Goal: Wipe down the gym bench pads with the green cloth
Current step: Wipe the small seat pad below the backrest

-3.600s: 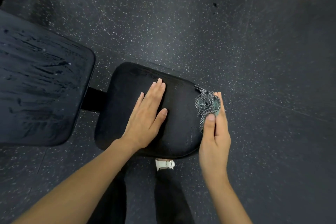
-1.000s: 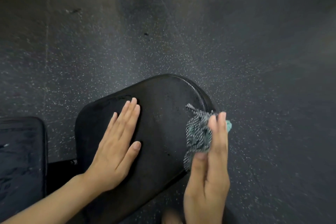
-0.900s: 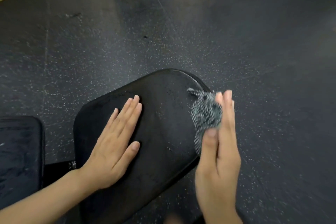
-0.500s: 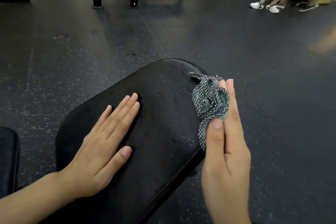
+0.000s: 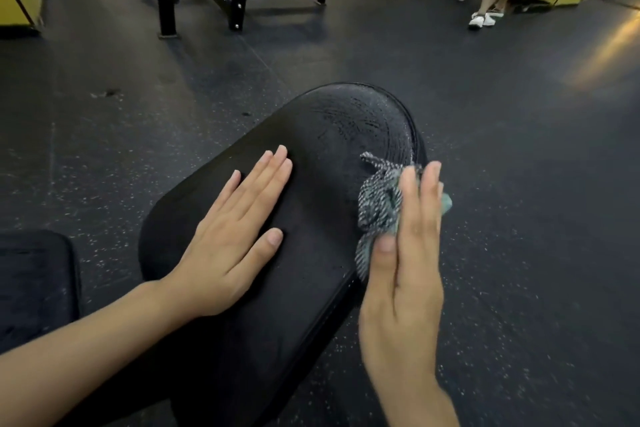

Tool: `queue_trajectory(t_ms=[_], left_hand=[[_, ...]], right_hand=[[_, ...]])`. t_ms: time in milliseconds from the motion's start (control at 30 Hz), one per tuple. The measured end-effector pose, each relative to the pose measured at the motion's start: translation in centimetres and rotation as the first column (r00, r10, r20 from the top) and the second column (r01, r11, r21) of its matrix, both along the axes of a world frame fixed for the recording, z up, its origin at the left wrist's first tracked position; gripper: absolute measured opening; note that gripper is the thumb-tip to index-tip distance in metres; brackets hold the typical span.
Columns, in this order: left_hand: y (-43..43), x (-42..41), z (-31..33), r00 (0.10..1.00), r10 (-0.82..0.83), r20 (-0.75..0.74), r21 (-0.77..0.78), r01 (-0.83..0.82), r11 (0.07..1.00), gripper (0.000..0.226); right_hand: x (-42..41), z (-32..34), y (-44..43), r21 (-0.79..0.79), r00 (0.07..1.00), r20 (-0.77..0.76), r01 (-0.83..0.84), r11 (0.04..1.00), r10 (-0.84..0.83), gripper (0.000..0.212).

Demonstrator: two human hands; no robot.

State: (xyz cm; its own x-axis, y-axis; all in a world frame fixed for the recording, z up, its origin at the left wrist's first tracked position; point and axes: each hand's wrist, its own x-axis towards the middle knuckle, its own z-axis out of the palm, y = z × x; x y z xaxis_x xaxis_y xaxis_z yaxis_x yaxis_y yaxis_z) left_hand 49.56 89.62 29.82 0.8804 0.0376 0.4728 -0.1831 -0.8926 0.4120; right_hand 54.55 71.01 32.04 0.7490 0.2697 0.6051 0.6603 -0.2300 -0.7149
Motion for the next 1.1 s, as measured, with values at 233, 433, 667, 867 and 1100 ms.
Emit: queue_trajectory(t_ms=[233, 433, 667, 867, 1100], left_hand=[[0.2, 0.0, -0.3, 1.000, -0.022, 0.001, 0.002, 0.022, 1.000, 0.062], [0.6, -0.1, -0.4, 0.999, -0.037, 0.002, 0.016, 0.037, 0.999, 0.062], [0.9, 0.0, -0.7, 0.999, -0.039, 0.013, 0.021, 0.039, 0.999, 0.062], [0.9, 0.0, -0.7, 0.999, -0.045, 0.014, 0.012, 0.045, 0.999, 0.062], [0.9, 0.0, -0.8, 0.999, -0.041, 0.019, 0.010, 0.040, 0.999, 0.062]], right_hand=[[5.3, 3.6, 0.7, 0.112, 0.972, -0.232, 0.000, 0.994, 0.026, 0.045], [3.0, 1.9, 1.0, 0.173, 0.982, -0.190, 0.054, 0.983, -0.021, 0.050], [-4.3, -3.4, 1.5, 0.125, 0.996, -0.059, 0.071, 0.990, -0.064, 0.052], [-10.7, -8.3, 2.0, -0.014, 0.998, -0.009, 0.055, 0.998, -0.055, 0.056], [-8.0, -7.4, 1.9, 0.037, 0.999, 0.031, 0.030, 0.999, -0.031, 0.052]])
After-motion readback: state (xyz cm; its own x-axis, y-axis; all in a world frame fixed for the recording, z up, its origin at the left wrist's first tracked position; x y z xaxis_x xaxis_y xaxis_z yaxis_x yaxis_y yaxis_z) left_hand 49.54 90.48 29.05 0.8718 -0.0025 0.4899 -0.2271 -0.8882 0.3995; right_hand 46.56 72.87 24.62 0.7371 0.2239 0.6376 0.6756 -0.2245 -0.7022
